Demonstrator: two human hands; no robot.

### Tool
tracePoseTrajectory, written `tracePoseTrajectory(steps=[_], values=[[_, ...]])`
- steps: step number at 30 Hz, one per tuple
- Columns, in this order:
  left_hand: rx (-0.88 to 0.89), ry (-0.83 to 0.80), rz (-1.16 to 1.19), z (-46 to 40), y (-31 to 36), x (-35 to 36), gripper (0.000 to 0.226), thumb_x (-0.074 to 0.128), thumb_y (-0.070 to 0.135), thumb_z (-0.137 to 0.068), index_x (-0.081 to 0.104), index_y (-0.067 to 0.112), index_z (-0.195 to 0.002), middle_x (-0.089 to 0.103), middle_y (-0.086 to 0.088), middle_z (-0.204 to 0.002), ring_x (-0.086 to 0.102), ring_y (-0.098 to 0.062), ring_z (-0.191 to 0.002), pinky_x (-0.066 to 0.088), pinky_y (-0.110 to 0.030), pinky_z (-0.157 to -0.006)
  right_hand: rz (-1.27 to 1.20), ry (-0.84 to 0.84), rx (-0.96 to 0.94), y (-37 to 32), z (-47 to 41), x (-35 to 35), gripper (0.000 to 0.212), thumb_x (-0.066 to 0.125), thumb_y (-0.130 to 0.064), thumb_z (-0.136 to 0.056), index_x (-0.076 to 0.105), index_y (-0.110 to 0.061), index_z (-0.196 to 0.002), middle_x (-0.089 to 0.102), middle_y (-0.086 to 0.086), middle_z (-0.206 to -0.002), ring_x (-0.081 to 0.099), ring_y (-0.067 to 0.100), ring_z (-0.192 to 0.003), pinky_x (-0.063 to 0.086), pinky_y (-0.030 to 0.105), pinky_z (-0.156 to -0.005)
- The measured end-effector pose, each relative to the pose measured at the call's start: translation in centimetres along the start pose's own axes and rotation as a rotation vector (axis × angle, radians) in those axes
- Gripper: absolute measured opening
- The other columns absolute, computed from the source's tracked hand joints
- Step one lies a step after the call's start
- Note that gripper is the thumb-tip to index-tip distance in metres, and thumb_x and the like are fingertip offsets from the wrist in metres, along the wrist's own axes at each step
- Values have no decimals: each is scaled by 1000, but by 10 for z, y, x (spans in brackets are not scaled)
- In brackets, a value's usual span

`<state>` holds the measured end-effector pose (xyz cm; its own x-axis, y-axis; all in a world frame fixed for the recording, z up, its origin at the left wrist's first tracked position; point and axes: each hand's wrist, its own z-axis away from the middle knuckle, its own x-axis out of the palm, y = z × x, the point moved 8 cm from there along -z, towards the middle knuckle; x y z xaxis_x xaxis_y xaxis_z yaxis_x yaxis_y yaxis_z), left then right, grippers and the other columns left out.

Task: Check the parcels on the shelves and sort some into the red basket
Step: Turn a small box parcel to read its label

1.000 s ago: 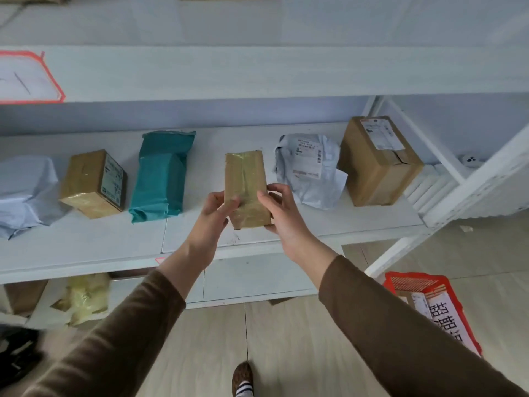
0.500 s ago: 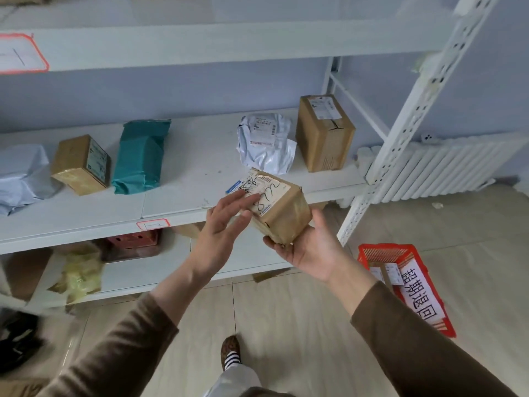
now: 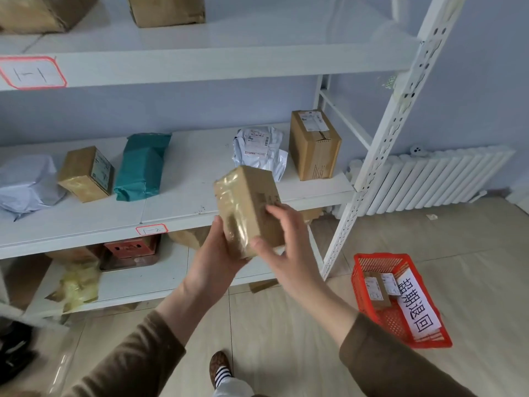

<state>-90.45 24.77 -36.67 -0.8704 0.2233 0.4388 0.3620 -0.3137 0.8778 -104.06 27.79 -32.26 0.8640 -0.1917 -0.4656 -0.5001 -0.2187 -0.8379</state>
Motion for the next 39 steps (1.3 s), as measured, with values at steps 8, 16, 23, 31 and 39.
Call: tracePoseTrajectory(steps=[8,16,23,31,39], values=[[28,54,119,0,-7,-13,57,25,49,-113,55,20,-150,61,-10,-150,59,-24,-135,43,-45,-113,476,123,-410,-37,18,17,65,69,-37,-86,51,-21,-147,38,4,-158,41,31,-142,38,52,-113],[201,-66,-61,9,11,-12,40,52,26,-102,67,16,-138,66,-8,-139,57,-23,-129,37,-47,-113,-100,2,-199,14,8,17,109,61,1,-80,-2,-30,-163,3,3,-172,8,24,-160,23,50,-127],[237,-8,-187,8,25,-30,56,71,33,-94,59,20,-147,57,0,-155,45,-16,-150,29,-42,-123,-639,-149,190,33,-7,31,56,53,-39,-99,34,-42,-151,56,-16,-145,53,3,-135,47,23,-106],[168,61,-269,-3,26,-45,76,77,35,-88,44,34,-156,65,-1,-143,55,-23,-138,37,-44,-119,-1102,-163,693,65,-28,75,50,35,-45,-109,60,-16,-141,69,13,-136,63,34,-129,44,55,-114],[-2,72,-175,-41,15,-94,57,62,43,-98,49,36,-153,64,1,-146,59,-28,-136,43,-48,-118,-731,12,690,74,-78,106,28,49,-40,-107,59,-22,-125,72,4,-122,70,22,-111,60,38,-84]])
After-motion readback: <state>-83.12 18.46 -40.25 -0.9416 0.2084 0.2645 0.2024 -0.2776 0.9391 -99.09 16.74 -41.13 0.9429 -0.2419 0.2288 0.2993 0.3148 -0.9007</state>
